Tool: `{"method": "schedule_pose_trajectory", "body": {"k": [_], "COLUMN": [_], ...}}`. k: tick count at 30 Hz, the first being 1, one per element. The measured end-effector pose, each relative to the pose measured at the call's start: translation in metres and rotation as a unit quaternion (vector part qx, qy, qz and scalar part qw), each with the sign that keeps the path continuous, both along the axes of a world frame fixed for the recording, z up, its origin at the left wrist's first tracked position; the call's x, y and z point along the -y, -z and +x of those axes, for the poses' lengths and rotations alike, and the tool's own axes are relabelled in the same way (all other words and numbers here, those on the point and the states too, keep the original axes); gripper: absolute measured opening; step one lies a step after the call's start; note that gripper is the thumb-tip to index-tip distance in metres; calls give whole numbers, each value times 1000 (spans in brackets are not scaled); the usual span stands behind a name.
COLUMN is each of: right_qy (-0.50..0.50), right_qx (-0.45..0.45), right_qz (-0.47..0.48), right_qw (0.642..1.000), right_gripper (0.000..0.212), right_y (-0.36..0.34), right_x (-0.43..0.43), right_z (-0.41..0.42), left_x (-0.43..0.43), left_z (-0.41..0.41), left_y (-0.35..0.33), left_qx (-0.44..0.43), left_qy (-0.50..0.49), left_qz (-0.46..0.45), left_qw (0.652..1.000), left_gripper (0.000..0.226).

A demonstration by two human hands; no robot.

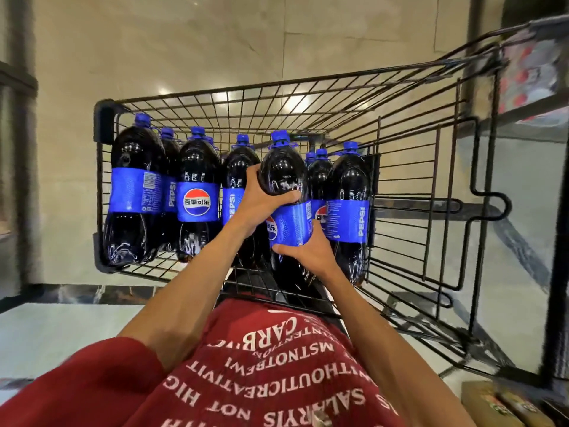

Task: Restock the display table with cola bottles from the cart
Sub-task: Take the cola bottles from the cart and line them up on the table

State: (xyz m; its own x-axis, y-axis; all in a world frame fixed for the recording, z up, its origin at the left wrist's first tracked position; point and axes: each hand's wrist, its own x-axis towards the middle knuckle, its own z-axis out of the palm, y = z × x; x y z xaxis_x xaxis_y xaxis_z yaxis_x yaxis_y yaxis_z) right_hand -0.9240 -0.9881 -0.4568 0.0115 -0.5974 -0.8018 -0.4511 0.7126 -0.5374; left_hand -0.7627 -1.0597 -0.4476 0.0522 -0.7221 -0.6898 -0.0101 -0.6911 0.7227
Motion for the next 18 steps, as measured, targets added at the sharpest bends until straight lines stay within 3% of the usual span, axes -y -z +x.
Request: {"method": "schedule_pose_trajectory", "body": {"k": [10,18], "right_qy": [-104,-241], "right_qx": [14,63], "right_qz": [-128,-231], "right_qw": [986,941], "right_gripper": [79,84], "right_y": [-69,-133], "right_x": [13,3], "right_z": [11,28], "left_x": [-25,-91], "left_z": [21,35], "left_y": [-72,-159], "left_qx": [26,85], "left_qy": [-114,-267], "left_qz": [-108,-221], "left_qw": [987,934], "left_gripper": [86,101]}}
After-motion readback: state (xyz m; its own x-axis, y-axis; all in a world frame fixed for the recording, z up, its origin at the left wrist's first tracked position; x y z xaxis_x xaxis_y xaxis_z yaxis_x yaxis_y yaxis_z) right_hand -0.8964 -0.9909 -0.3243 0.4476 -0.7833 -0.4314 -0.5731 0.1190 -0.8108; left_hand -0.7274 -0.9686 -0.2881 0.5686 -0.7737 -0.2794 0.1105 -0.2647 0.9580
